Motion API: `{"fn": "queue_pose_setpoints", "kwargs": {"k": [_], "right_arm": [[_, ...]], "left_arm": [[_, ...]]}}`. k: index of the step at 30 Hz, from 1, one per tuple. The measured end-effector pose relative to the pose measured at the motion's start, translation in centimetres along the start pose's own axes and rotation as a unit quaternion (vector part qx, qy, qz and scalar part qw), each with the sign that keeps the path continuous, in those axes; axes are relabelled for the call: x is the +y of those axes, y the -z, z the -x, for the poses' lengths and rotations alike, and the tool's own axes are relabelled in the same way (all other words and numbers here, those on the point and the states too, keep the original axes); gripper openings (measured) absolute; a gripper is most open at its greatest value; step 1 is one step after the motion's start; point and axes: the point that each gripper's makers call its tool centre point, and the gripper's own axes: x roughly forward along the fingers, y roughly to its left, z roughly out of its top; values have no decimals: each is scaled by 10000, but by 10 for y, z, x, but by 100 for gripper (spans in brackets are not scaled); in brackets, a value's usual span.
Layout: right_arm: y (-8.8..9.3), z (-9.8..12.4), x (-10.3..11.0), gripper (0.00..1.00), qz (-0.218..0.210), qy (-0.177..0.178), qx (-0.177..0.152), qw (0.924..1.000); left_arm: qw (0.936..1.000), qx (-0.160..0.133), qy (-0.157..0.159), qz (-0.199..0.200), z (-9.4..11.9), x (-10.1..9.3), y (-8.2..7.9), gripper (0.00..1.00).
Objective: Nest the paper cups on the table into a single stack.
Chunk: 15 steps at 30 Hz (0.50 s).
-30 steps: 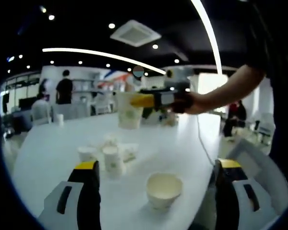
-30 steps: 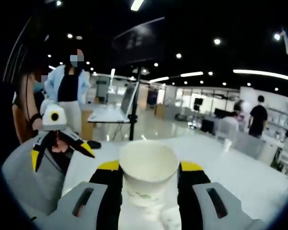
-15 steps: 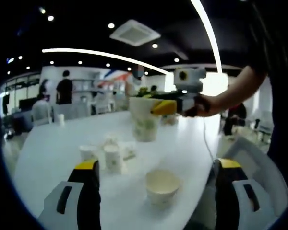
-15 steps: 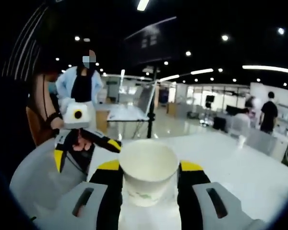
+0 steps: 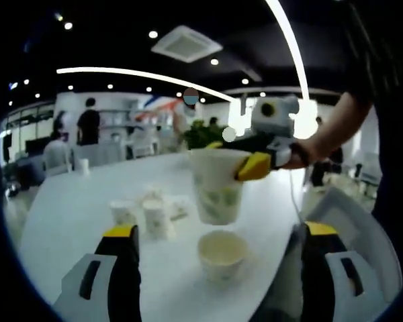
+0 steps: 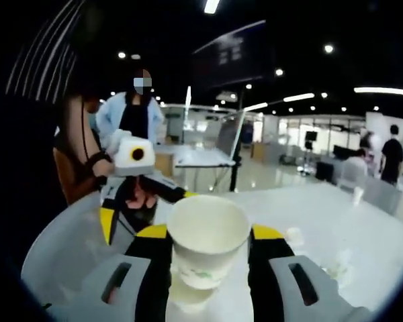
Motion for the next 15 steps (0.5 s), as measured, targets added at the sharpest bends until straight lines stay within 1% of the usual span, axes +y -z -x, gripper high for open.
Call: {"fn": "queue_pose_setpoints", "kwargs": {"k": [6,15], "right_arm": [[12,-5,16,41,90,-146,98,9998],[26,-9,15,41,-13,-131,157,9998]], "left_arm": [[10000,13,9,-5,0,-1,1,99],[10000,26,55,-38,-1,-3,1,99]]}}
